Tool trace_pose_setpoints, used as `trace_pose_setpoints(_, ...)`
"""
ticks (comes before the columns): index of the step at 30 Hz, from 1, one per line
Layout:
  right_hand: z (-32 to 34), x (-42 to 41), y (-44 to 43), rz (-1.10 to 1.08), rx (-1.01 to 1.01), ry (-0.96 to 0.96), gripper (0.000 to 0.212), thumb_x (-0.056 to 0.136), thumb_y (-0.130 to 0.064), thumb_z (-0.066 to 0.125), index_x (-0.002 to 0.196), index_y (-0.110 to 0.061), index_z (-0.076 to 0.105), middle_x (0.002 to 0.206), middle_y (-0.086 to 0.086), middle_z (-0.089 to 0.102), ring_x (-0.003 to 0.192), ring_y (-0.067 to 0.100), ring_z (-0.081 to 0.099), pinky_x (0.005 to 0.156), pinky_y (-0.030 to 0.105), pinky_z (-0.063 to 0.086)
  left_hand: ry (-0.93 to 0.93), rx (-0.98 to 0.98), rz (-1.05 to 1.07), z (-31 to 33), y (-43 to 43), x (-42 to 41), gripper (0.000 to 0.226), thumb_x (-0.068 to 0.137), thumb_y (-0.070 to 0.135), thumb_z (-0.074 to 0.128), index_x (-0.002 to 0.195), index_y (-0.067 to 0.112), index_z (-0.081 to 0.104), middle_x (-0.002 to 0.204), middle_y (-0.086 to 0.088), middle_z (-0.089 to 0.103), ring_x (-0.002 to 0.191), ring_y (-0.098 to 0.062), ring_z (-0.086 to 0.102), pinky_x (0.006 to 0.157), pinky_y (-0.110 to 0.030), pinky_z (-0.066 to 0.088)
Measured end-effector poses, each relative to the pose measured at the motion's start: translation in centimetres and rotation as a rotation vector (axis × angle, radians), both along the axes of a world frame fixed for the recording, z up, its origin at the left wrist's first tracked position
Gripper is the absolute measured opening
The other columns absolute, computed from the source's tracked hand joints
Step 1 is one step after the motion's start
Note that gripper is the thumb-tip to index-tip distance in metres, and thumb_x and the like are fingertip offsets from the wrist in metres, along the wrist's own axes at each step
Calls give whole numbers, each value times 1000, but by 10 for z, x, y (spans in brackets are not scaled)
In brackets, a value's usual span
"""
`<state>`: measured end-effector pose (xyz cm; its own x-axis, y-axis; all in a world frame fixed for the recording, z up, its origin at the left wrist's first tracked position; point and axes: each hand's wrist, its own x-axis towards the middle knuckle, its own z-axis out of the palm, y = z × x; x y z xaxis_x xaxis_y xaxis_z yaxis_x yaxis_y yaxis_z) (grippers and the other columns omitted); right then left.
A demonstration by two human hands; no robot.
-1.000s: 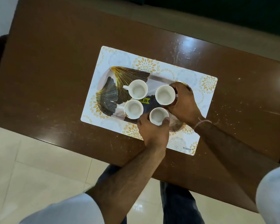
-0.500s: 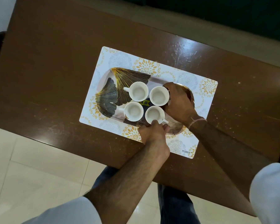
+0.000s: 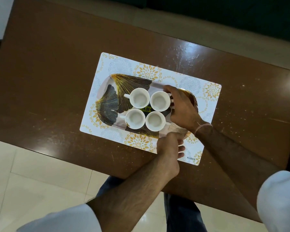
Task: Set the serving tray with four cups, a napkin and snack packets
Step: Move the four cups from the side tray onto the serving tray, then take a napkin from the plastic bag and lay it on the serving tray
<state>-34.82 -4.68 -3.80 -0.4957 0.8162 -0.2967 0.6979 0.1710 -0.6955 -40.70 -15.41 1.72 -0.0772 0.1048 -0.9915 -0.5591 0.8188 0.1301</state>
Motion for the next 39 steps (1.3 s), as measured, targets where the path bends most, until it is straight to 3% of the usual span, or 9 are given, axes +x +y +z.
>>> trace_pose_setpoints(4,1,10,3,-24,-28,-41,91,63,4,71,147,-13,42,140,8,56,121,32,56,100,41,49,212,223,-479,-5,-3,15,18,92,16,64,110,17,61,101,8,67,80,-9,62,65,-18,45)
trace_pose_setpoints(7,6,26,10,-54,-68,-58,99,55,-7,80,146,-17,41,142,8,53,124,30,52,97,36,48,450,428,-829,-7,4,22,30,89,23,70,117,21,58,110,9,67,105,-13,65,77,-12,42)
trace_pose_setpoints(9,10,41,16,-112,-20,-63,80,64,-19,72,140,-18,48,141,8,54,125,31,51,100,39,48,602,574,-1011,-8,12,28,38,87,25,71,122,19,56,122,2,66,114,-18,62,92,-22,45)
trace_pose_setpoints(11,11,64,22,-184,81,-61,52,80,-15,60,132,-18,57,136,7,58,119,30,55,99,41,49,705,706,-1110,-8,27,35,42,87,25,71,123,18,52,123,-1,63,116,-22,59,99,-30,47)
trace_pose_setpoints(16,14,135,33,-353,217,-123,31,95,-17,55,123,-14,65,130,8,64,117,31,55,100,37,43,894,841,-1336,-16,75,65,55,85,29,67,136,20,49,134,-4,58,121,-25,55,98,-38,47)
trace_pose_setpoints(21,24,219,35,-495,217,-202,32,98,-24,52,128,-15,61,134,8,59,124,28,51,107,43,43,825,901,-1508,-23,114,118,58,86,28,62,140,19,42,139,-8,49,126,-31,50,99,-45,50)
trace_pose_setpoints(26,34,301,26,-629,205,-268,34,99,-26,53,130,-16,60,141,5,56,130,27,49,110,45,41,771,1020,-1603,-21,141,193,60,88,25,65,143,18,42,138,-8,48,126,-29,50,99,-41,48)
trace_pose_setpoints(33,34,406,-14,-848,165,-315,34,95,-25,55,127,-15,61,134,8,59,122,33,52,99,51,43,698,1179,-1693,-21,146,317,60,86,15,65,143,15,45,138,-9,47,130,-27,45,109,-44,39)
trace_pose_setpoints(39,23,478,-59,-1078,135,-321,32,93,-24,57,124,-17,63,132,6,59,122,32,52,99,47,42,750,1335,-1879,-31,134,411,50,83,27,61,132,17,54,130,-9,52,125,-30,47,103,-47,38)
